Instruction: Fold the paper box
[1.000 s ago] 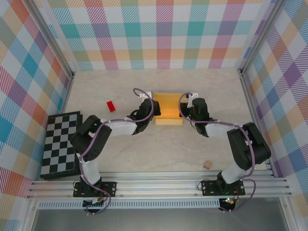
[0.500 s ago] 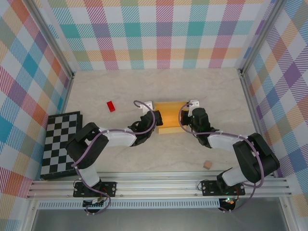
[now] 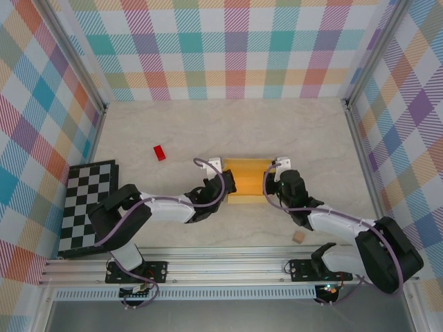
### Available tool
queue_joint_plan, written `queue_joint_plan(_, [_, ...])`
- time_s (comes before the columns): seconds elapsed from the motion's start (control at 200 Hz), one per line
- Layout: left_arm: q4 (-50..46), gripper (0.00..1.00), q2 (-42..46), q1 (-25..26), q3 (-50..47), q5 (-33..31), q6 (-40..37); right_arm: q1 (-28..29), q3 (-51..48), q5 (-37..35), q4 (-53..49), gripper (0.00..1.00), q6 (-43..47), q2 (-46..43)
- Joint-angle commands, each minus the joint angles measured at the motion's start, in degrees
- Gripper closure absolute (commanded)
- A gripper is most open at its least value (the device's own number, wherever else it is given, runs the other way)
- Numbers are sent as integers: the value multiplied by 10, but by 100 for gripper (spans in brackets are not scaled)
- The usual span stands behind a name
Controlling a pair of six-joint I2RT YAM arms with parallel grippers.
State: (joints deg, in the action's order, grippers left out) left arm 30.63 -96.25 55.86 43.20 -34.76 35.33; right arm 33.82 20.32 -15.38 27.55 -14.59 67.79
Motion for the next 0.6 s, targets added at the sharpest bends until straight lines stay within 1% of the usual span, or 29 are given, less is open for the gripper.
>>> queue_joint_plan(0.0, [9, 100, -3, 40, -19, 40, -18, 34, -42, 38, -37, 95, -2, -10])
queue_joint_plan(0.07, [36, 100, -5, 40, -13, 21, -77, 34, -33, 32, 4, 95, 30, -11])
queue_joint_plan(0.13, [93, 100, -8, 37, -8, 20, -175, 34, -6, 31, 29, 94, 68, -2])
queue_joint_plan(0.175, [123, 100, -12, 30, 1, 32, -244, 33, 21, 31, 47, 94, 95, 12])
queue_joint_plan(0.22, [138, 100, -14, 12, 12, 61, -285, 29, 48, 35, 64, 94, 118, 30])
queue_joint_plan(0.28, [156, 100, -17, -22, 20, 118, -313, 17, 83, 50, 81, 94, 132, 61])
queue_joint_plan(0.34, [185, 100, -24, -51, 20, 170, -338, 2, 110, 66, 132, 94, 135, 96])
queue_joint_plan(0.445, [219, 100, -38, -90, 24, 231, -359, -12, 145, 75, 194, 94, 147, 160])
queue_joint_plan(0.52, [224, 100, -49, -106, 36, 255, -359, -19, 170, 85, 215, 94, 148, 199])
queue_joint_plan(0.595, [232, 100, -69, -117, 50, 258, -363, -23, 189, 94, 244, 93, 144, 241])
